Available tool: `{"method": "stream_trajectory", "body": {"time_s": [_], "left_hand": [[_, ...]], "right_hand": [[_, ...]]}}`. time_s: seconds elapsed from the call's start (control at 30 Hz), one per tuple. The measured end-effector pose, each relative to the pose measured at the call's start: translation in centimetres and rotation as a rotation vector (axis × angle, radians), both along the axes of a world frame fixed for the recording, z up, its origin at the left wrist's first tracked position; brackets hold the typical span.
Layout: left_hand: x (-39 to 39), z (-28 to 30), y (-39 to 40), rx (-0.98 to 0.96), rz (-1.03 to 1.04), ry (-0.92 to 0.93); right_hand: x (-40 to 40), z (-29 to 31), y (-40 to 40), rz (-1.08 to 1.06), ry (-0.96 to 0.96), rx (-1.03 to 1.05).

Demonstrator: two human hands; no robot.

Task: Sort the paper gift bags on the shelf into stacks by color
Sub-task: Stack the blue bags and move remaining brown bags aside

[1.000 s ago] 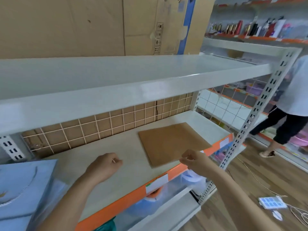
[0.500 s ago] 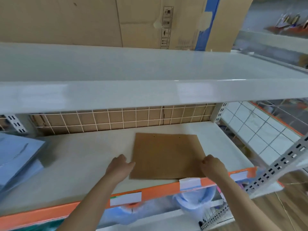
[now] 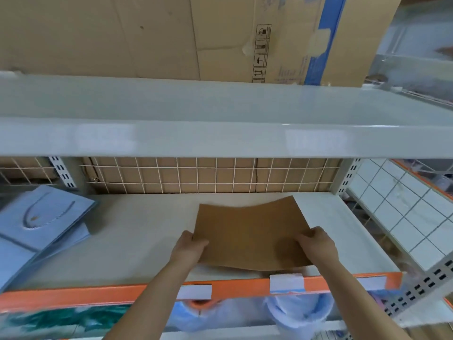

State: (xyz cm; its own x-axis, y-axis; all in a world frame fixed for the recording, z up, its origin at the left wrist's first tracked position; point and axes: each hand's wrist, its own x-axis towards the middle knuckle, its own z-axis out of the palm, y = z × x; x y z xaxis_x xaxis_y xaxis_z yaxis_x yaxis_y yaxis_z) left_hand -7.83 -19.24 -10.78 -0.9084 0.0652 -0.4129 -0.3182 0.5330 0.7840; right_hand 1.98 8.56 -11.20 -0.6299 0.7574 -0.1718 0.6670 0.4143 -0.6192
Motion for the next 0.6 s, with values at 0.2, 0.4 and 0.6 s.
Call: {"method": "stream_trajectory", "body": {"time_s": [0.2, 0.4, 0.6], "left_hand": [[0.6, 2.7, -5.6, 0.071, 0.121, 0.167], [0.9, 4.0, -15.0, 0.011, 0.227, 0.355], [1.6, 4.0, -26.8, -0.063, 0.28, 0.453]], "right_hand": [[-1.4, 1.7, -5.0, 0.055, 0.153, 0.049], [-4.6, 2.5, -13.9, 0.188, 0.251, -0.033], [-7.2, 2.8, -24.7, 0.237, 0.288, -0.022]]}}
